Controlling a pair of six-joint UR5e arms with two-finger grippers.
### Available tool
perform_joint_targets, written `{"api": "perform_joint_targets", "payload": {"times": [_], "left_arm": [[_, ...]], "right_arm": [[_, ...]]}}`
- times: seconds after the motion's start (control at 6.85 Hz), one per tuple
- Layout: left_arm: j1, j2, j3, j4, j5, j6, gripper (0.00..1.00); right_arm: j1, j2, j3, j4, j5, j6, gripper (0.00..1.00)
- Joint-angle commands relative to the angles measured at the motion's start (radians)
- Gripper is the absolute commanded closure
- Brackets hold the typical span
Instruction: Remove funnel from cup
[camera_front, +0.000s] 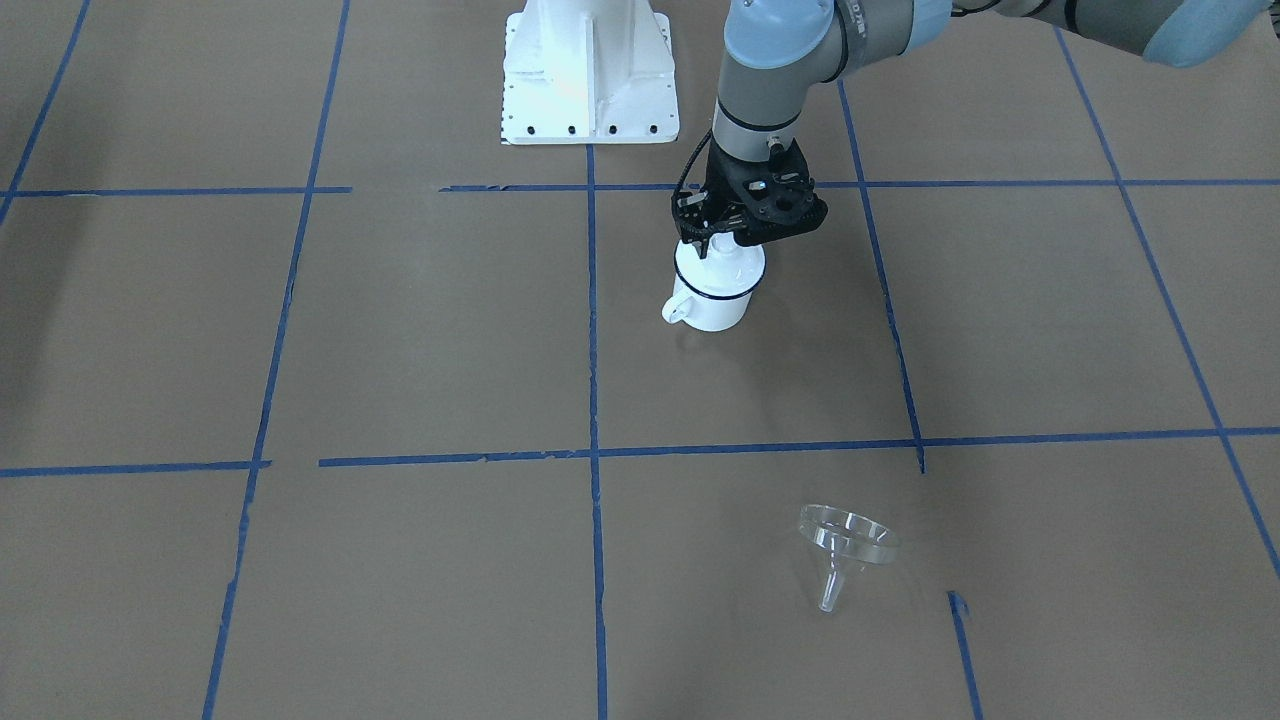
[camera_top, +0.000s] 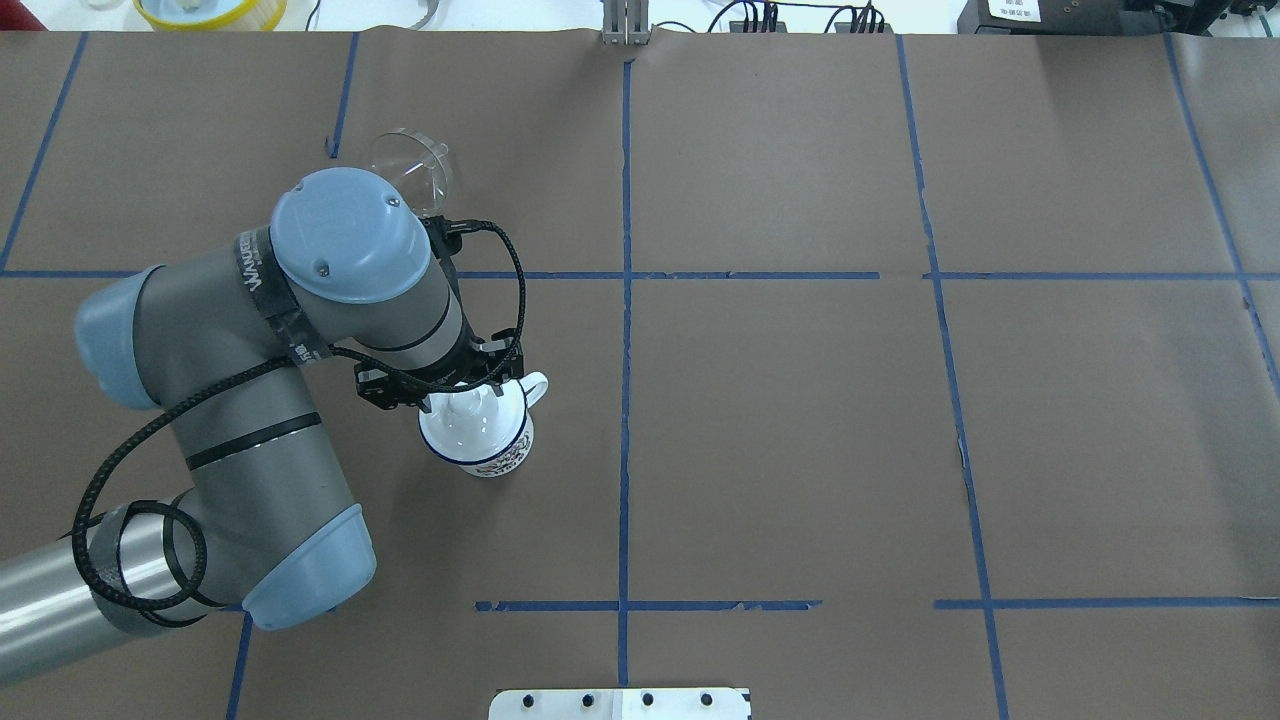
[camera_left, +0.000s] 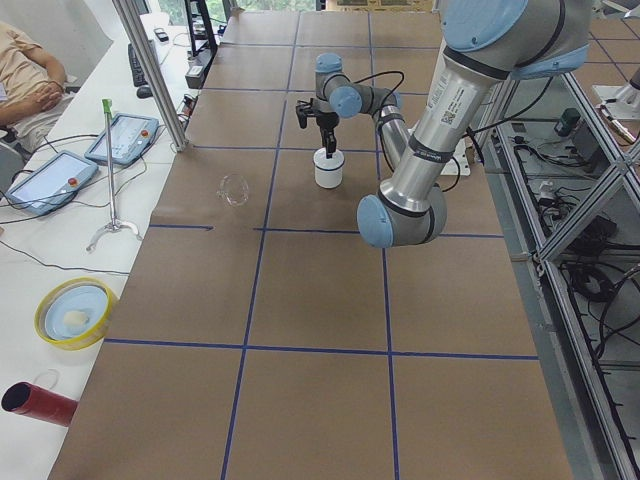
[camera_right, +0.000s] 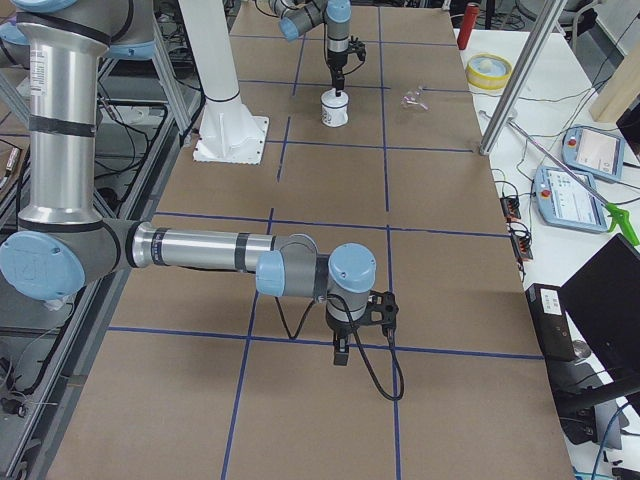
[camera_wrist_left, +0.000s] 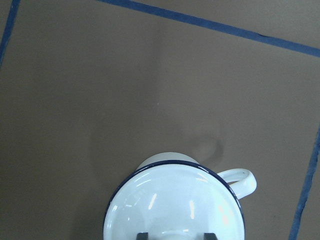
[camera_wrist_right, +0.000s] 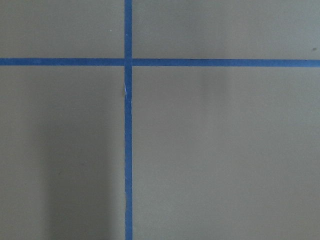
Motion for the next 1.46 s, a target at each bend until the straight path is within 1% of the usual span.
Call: {"api": "perform_joint_targets", "payload": {"times": [0.0,0.15,0.29,0.58,0.73,0.88,1.02,1.17,1.31], "left_arm": [[-0.023,0.005,-0.055,0.005,0.002,0.052,0.00],[-0.083,0.064,-0.142,0.003,-0.009,0.217,0.00],[-0.168,0.138,-0.205,0.003,-0.018,0.407,0.00],[-0.462,0.279,-0.199,0.000,-0.224,0.865,0.00],[-0.619,0.360,-0.170,0.001,-0.322,1.027,0.00],[-0.742,0.437,-0.104,-0.002,-0.354,1.221,0.00],[-0.818,0.500,-0.023,0.001,-0.355,1.447,0.00],[-0.912,0.530,0.078,0.011,-0.354,1.546,0.00],[-0.969,0.571,0.170,0.000,-0.358,1.562,0.00]], "right_arm": [[0.000,0.000,0.000,0.000,0.000,0.000,0.00],[0.000,0.000,0.000,0.000,0.000,0.000,0.00],[0.000,0.000,0.000,0.000,0.000,0.000,0.00],[0.000,0.000,0.000,0.000,0.000,0.000,0.00],[0.000,0.000,0.000,0.000,0.000,0.000,0.00],[0.000,0.000,0.000,0.000,0.000,0.000,0.00],[0.000,0.000,0.000,0.000,0.000,0.000,0.00],[0.000,0.000,0.000,0.000,0.000,0.000,0.00],[0.000,0.000,0.000,0.000,0.000,0.000,0.00]]}}
